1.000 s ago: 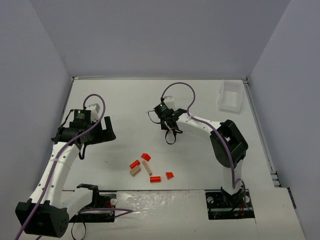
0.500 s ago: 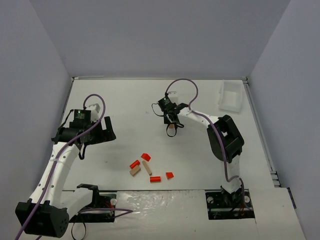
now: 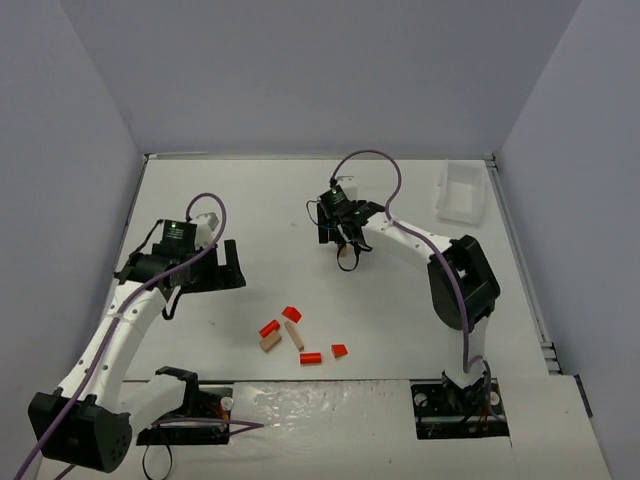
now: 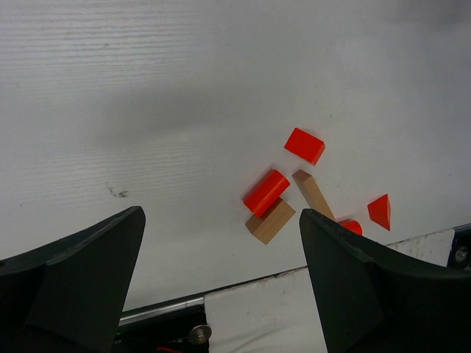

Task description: Build the wood block tower

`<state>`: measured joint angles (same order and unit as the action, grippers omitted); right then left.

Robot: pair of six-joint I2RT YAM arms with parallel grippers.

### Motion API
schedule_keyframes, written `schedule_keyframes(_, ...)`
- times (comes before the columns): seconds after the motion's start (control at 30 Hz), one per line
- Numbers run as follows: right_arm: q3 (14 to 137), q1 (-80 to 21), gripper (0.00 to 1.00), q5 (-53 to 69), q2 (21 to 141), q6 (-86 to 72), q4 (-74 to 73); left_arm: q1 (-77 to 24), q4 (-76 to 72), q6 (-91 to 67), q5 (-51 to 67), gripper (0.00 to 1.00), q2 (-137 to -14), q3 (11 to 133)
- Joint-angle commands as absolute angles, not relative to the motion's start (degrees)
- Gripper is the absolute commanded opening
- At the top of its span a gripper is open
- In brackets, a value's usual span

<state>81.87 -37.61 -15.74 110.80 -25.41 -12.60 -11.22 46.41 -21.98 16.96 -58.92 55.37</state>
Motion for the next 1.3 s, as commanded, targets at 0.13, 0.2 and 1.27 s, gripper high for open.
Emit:
schedule_keyframes(0.13, 77.42, -35.91, 0.69, -15.3, 92.53, -21.68, -12.22, -24.94, 45.35, -24.63, 15.82, 0.75, -64.6, 54.23)
schedule_keyframes(0.2, 75.81, -34.86, 0.69, -15.97, 89.69, -21.41, -12.22, -28.27, 45.35, -25.59, 15.9, 0.71, -66.12, 53.46)
schedule_keyframes(1.27, 66.5, -27.42, 0.69, -13.74, 81.24, -18.07, -11.92, -44.33, 45.23, -33.45, 6.85, 0.57, -79.17, 49.81)
